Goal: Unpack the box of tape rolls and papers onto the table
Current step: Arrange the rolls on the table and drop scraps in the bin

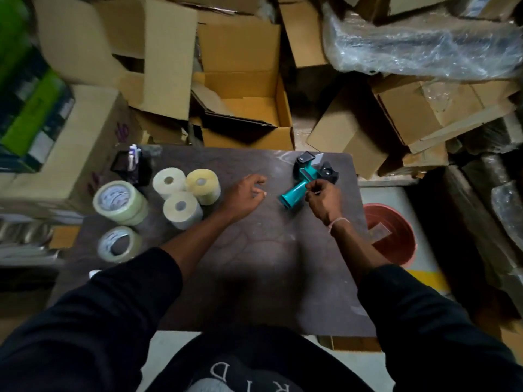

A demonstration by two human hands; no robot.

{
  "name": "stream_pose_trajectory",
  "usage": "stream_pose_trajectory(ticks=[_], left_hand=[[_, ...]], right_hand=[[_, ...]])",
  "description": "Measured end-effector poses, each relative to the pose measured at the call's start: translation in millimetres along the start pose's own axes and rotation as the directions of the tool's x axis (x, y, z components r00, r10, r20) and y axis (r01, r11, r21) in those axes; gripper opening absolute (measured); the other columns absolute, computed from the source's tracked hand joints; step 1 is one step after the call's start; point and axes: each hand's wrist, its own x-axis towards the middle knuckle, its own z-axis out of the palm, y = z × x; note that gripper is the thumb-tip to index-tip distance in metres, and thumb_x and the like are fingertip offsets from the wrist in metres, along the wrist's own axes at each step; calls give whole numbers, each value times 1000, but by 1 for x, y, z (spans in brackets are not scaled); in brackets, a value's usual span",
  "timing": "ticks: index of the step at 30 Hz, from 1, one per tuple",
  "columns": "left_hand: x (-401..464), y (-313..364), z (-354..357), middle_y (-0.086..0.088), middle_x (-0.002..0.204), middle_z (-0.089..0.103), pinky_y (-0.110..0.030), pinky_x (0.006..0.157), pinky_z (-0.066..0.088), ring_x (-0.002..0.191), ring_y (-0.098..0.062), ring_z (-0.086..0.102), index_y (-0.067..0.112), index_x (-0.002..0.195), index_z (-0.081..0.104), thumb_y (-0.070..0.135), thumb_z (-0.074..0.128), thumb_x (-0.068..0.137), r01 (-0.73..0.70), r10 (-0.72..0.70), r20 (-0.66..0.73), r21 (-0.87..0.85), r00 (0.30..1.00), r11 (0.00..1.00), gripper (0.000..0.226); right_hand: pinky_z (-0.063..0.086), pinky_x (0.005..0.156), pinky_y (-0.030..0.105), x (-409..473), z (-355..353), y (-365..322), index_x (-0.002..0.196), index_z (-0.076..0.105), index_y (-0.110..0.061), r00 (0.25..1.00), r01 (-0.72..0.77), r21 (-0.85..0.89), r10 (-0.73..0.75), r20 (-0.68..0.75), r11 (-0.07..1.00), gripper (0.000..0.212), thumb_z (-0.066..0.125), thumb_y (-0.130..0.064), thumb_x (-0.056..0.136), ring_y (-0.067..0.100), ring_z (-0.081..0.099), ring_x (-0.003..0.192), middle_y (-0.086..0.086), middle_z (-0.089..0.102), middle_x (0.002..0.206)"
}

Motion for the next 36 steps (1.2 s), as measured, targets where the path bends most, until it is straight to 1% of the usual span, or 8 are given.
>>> stream_pose_trajectory(ticks=[3,6,10,16,20,24,30,36], left_hand=[[-13,-25,-38,-7,124,66,2,69,42,93,-15,70,5,123,64,9,66,91,-2,3,-48,8,999,1000,32],[-27,-49,-73,-5,122,68,-16,78,52,93,-15,69,6,122,64,10,66,91,29,-29,-110,0,994,1000,31],[-42,-85,-112,-5,120,70,-22,81,49,96,-18,70,8,121,67,5,62,89,111,-109,-166,4,980,994,32],[-60,-134,-154,-14,126,66,-37,96,51,114,-30,64,4,125,64,9,66,86,202,-192,-167,42,967,979,39],[-65,-156,-167,-17,126,64,-45,101,48,119,-37,60,2,124,65,18,62,80,191,-170,-176,110,970,976,47],[-54,-163,-160,-14,125,64,-40,102,45,119,-35,59,5,123,66,7,68,84,98,-70,-171,157,983,983,39],[-16,-129,-115,-9,128,61,-36,104,41,120,-28,56,9,123,64,8,66,85,-45,53,-66,121,996,992,38],[11,-104,-67,-13,135,57,-41,113,36,133,-33,48,8,132,60,14,67,88,-50,46,24,167,999,985,45]], right_hand=[[58,92,46,-2,41,-20,89,72,-22,999,19,-19,-18,30,1000,16,64,-10,82,29,71,96,7,75,100],[60,85,50,1,85,-38,79,70,-26,996,34,-32,-31,84,999,12,61,-19,78,34,72,91,9,76,92],[60,86,49,-12,131,-80,96,73,-13,986,75,-67,-64,152,995,14,62,-11,89,29,72,90,9,75,94],[59,84,47,-18,197,-111,97,70,-12,967,107,-111,-78,241,988,13,67,-12,84,30,69,91,11,73,95],[53,100,42,-15,227,-119,125,63,-14,960,149,-175,-99,262,973,42,69,-14,83,31,63,111,12,65,125],[43,109,41,-6,221,-117,133,58,-9,983,121,-327,-66,172,937,46,69,-20,89,35,50,127,18,49,141],[38,112,47,15,159,-59,133,57,-24,995,-98,-533,74,-65,841,43,61,-25,90,39,40,132,15,34,149],[32,116,47,36,110,-10,138,56,-30,980,-199,-509,160,-120,837,42,52,-28,96,46,38,134,15,17,163]])
